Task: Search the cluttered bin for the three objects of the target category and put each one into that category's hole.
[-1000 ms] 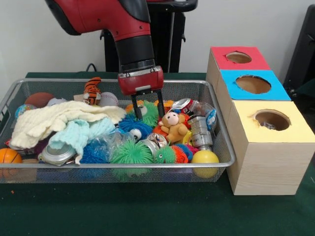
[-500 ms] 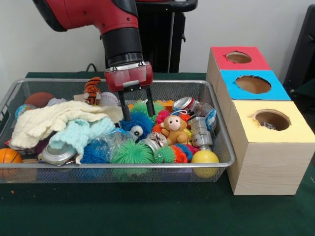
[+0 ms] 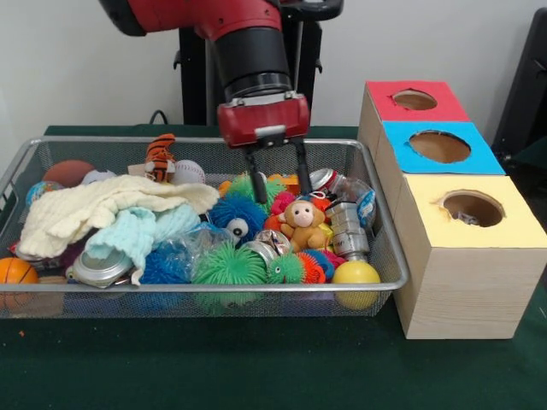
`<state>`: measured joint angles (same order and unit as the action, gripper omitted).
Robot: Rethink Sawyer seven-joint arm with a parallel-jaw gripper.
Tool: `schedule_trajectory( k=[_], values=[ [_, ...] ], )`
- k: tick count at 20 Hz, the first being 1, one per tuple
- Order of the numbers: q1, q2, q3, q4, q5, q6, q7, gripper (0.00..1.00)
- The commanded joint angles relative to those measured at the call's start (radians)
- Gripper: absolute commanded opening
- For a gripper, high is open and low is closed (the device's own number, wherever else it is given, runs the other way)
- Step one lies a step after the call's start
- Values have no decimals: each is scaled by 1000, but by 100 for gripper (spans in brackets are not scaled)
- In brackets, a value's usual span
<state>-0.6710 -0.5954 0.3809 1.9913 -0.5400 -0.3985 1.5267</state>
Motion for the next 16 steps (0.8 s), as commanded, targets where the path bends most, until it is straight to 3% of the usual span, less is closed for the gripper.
schedule_trajectory(
  k=[1,9,16],
  values=[
    [103,-114,-43,-34,119,-8,190,100],
    [152,-43,-46,-75,114,-138,191,100],
    [119,127,-49,-168,22,-270,165,100]
  ],
)
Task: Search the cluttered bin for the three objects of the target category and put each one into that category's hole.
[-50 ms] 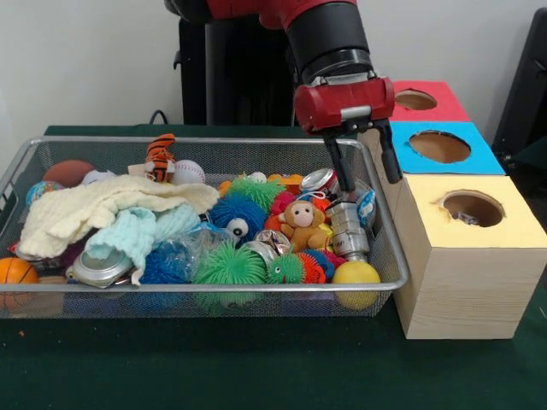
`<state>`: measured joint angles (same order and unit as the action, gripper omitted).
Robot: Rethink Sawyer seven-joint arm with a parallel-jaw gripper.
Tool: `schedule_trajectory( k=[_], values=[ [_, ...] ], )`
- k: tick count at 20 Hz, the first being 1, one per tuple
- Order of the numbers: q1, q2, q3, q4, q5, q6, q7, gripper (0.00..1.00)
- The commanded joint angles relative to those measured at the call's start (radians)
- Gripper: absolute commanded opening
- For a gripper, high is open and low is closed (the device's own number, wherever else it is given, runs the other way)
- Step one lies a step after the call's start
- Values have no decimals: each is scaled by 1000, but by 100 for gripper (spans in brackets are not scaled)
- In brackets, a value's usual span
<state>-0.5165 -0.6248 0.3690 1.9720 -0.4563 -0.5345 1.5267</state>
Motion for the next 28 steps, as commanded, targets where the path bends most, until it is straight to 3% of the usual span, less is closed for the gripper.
schedule_trajectory(
  k=[1,9,14,18,22,28],
  values=[
    [-38,179,-39,-163,-73,-149,158,100],
    [-30,303,-68,-265,-120,-235,134,100],
    [-3,361,-136,-325,-103,-202,76,100],
    [34,396,-213,-361,-69,-91,35,100],
    [86,339,-302,-334,-21,53,17,100],
    [129,234,-369,-332,-15,343,-10,100]
  ],
)
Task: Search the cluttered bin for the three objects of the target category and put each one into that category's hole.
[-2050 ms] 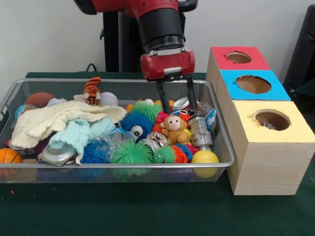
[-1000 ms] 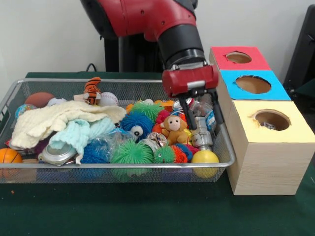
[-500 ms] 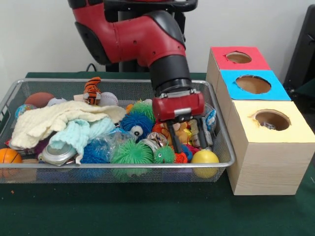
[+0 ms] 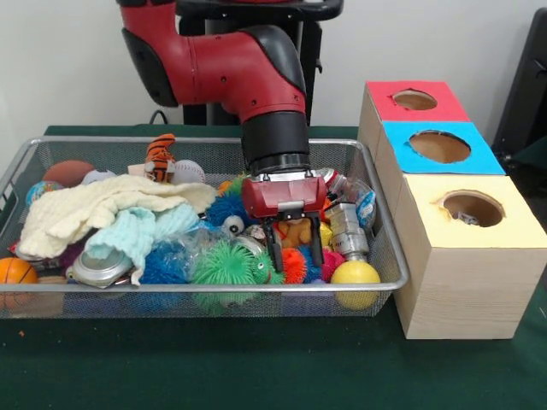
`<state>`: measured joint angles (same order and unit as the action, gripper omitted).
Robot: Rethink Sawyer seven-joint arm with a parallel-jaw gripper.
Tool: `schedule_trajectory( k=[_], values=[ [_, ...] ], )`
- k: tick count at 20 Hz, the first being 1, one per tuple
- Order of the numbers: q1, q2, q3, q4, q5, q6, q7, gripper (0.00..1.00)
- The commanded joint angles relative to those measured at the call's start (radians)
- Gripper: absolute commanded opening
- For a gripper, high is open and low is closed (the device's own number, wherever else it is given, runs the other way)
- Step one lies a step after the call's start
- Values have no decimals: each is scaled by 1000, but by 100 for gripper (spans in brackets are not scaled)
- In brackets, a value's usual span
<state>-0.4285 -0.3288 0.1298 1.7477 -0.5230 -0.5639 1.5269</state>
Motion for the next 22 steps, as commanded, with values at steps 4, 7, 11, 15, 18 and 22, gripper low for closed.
schedule_trajectory(
  k=[4,7,11,15,18,22],
  values=[
    [45,-104,-143,-136,39,520,-26,100],
    [44,-128,-141,-162,25,634,-38,100],
    [55,-158,-150,-182,20,785,-36,100],
    [71,-155,-178,-223,15,877,-7,100],
    [76,-169,-189,-237,11,949,0,100],
    [77,-192,-189,-233,6,1030,-4,100]
  ],
)
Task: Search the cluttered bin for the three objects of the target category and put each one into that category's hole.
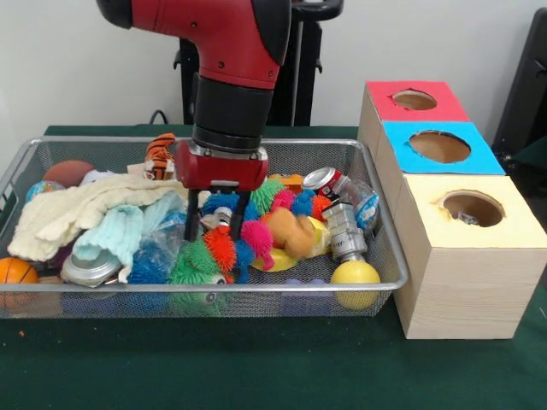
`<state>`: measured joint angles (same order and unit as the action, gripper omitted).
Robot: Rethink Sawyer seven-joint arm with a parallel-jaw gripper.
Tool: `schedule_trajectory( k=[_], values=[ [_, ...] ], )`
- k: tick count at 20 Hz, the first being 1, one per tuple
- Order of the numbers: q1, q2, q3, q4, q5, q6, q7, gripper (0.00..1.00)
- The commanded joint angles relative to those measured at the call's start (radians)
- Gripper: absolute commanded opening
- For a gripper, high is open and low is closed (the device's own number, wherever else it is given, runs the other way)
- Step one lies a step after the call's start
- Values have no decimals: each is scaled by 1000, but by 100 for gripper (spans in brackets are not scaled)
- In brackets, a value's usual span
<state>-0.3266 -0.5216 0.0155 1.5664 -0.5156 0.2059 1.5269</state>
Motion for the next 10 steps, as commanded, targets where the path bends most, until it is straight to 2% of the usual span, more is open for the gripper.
schedule_trajectory(
  k=[1,10],
  values=[
    [-24,-4,-77,-49,-3,275,-2,100],
    [-33,-25,-77,-38,-27,316,4,100]
  ],
)
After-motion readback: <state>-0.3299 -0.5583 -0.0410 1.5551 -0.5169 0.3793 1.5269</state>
